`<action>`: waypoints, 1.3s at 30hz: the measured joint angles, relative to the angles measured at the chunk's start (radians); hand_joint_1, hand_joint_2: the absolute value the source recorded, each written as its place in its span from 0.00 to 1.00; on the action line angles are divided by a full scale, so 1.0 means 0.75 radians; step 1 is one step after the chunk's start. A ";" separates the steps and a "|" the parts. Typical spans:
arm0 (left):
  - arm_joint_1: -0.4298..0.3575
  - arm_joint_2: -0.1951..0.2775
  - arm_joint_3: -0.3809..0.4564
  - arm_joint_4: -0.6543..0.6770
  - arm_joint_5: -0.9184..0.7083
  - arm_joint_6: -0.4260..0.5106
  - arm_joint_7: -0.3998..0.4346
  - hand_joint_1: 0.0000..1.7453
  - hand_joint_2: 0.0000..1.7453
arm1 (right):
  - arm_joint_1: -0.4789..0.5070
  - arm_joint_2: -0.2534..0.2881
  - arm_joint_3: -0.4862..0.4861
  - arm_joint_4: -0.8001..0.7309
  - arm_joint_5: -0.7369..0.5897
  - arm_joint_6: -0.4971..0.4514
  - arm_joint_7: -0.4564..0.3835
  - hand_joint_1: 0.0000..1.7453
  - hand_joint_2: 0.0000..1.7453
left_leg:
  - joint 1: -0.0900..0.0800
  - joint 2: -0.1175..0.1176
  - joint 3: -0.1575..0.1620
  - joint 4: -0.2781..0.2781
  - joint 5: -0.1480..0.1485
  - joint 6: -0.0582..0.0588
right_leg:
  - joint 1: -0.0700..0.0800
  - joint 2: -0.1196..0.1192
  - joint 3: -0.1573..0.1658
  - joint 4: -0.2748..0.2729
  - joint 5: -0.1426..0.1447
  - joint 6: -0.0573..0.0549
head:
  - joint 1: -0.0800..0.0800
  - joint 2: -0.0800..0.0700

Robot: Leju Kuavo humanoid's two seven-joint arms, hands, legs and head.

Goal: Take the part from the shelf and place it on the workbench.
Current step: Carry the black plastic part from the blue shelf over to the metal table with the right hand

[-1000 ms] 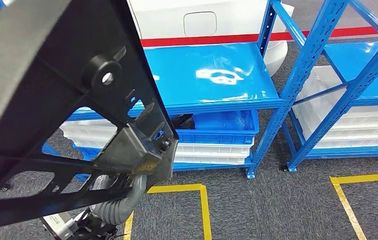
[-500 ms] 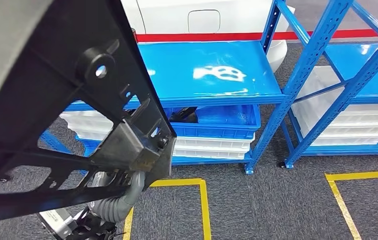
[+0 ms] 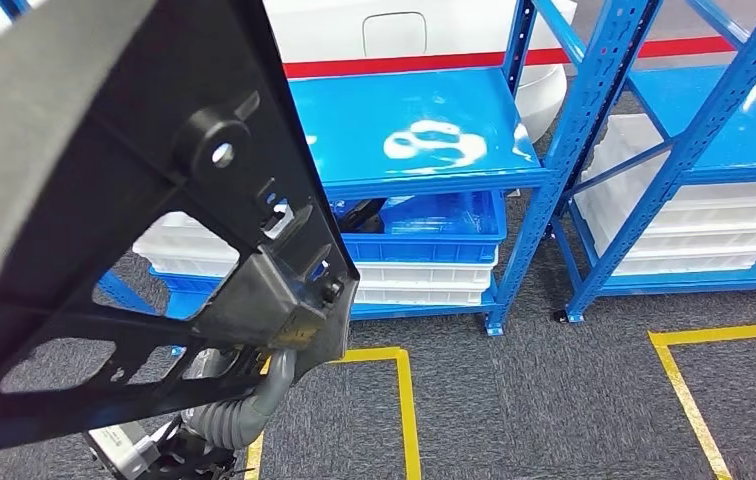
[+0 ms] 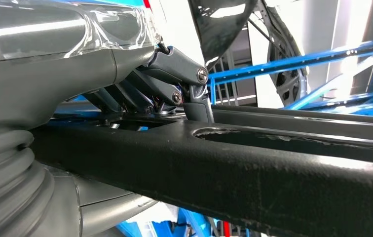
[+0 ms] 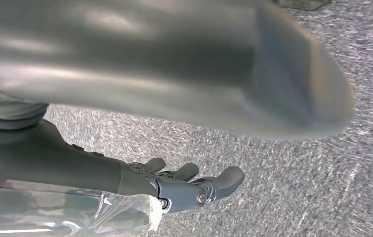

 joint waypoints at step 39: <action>-0.007 -0.007 -0.009 0.000 0.006 -0.015 0.004 1.00 1.00 | 0.003 0.003 0.000 0.005 0.001 0.004 0.003 0.00 0.00 | -0.004 -0.001 0.061 0.087 -0.091 0.033 | 0.011 0.008 -0.090 0.031 0.054 0.001 | -0.003 0.000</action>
